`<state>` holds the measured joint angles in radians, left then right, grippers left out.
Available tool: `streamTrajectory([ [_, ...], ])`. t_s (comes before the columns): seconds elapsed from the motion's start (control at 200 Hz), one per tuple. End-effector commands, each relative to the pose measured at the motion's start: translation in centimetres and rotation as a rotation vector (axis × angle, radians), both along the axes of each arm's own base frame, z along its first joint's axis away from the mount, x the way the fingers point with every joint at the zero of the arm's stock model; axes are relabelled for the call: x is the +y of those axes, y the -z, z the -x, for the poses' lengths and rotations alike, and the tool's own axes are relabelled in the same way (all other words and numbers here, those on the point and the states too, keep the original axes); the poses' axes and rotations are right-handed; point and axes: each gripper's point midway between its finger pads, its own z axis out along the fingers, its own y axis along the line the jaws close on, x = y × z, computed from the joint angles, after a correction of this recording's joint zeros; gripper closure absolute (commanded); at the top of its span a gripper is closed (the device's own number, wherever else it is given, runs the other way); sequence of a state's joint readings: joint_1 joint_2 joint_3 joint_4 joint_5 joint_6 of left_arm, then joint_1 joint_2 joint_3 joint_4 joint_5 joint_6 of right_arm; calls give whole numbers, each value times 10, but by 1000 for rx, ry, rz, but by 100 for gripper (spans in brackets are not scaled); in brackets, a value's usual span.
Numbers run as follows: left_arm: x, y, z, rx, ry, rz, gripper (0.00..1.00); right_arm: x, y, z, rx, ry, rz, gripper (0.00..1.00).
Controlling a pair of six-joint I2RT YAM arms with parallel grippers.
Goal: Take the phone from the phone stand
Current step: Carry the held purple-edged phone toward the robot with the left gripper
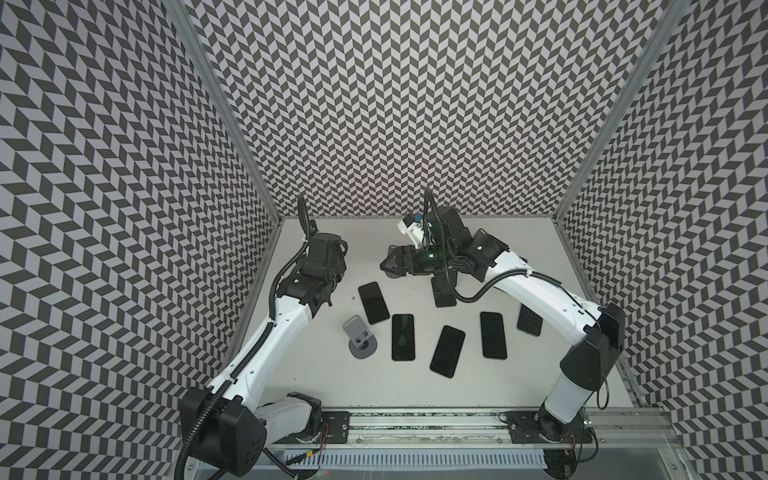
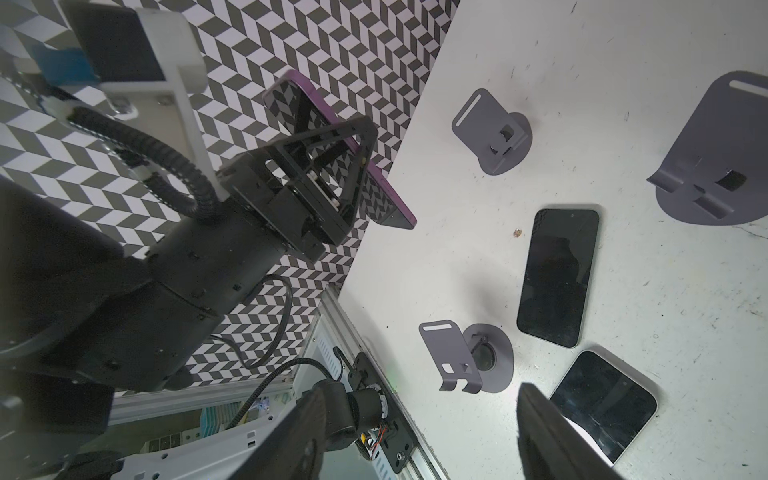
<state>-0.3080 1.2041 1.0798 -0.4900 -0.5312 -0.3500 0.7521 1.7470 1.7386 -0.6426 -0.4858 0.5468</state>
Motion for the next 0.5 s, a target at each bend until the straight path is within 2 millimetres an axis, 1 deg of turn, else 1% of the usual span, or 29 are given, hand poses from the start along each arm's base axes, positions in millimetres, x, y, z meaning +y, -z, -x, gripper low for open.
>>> streamTrajectory([
  [0.0,-5,-12,2,-39,48,-12,45,6,-17,-3,-47,3,-36,29],
  [0.205,-7,-8,7,-18,97,-39,45,7,-17,-2,-50,4,-35,29],
  [0.496,-1,12,15,59,127,-79,45,9,-16,2,-48,-2,-32,30],
])
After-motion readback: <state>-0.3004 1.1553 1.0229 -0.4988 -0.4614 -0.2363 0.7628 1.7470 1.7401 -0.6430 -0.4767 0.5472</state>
